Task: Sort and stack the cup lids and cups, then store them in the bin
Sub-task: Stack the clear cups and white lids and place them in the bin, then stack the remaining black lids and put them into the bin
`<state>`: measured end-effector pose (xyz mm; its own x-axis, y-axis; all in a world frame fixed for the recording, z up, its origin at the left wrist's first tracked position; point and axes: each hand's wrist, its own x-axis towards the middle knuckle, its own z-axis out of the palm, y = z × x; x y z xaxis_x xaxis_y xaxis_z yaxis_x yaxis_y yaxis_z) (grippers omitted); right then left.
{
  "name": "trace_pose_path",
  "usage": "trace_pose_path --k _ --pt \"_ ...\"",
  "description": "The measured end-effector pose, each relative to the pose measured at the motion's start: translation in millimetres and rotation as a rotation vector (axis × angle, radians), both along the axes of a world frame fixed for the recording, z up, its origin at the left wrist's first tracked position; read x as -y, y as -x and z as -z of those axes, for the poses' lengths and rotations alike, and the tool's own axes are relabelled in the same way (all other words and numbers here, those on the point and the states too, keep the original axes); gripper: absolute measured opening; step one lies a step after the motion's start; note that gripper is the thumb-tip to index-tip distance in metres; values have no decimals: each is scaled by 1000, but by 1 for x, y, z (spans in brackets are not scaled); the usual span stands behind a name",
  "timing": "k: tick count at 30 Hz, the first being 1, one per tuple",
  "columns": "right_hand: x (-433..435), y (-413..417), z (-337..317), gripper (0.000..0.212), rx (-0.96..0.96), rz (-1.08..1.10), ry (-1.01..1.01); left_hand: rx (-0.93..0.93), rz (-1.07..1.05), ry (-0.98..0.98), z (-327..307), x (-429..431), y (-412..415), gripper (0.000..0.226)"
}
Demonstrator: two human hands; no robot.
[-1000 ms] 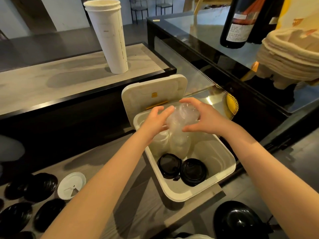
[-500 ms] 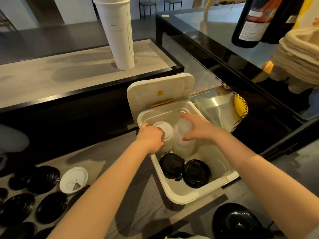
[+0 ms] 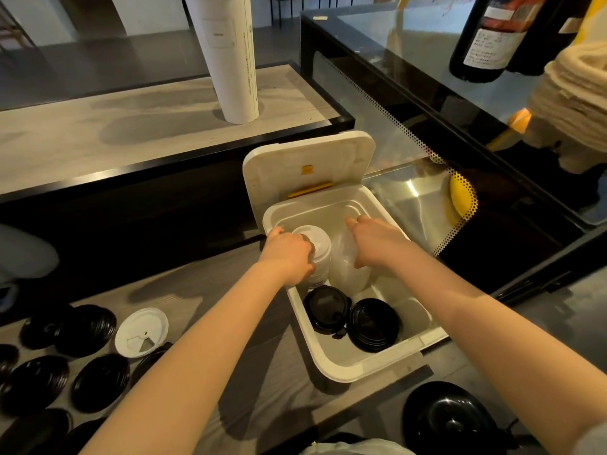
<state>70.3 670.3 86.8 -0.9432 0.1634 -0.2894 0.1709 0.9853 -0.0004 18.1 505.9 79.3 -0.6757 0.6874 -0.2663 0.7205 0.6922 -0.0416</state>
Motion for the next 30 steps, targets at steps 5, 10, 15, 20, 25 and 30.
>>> trace_pose_path --k 5,10,15,20,25,30 --pt "-1 -5 1 85 -19 2 13 -13 3 21 1 -1 0 35" --pt "-5 -10 -2 105 7 49 139 8 0 -17 1 1 4 38" --pt "0 -19 -14 93 -117 44 154 -14 -18 -193 -8 16 4 40" --pt "30 -29 -19 65 -330 -33 147 -115 -45 -347 -32 55 -2 40" --pt "91 -32 -24 52 -430 -126 245 -127 -139 -426 -48 126 -12 44" --pt "163 -36 -23 45 -504 -248 308 -85 -304 -476 -37 208 -25 45"
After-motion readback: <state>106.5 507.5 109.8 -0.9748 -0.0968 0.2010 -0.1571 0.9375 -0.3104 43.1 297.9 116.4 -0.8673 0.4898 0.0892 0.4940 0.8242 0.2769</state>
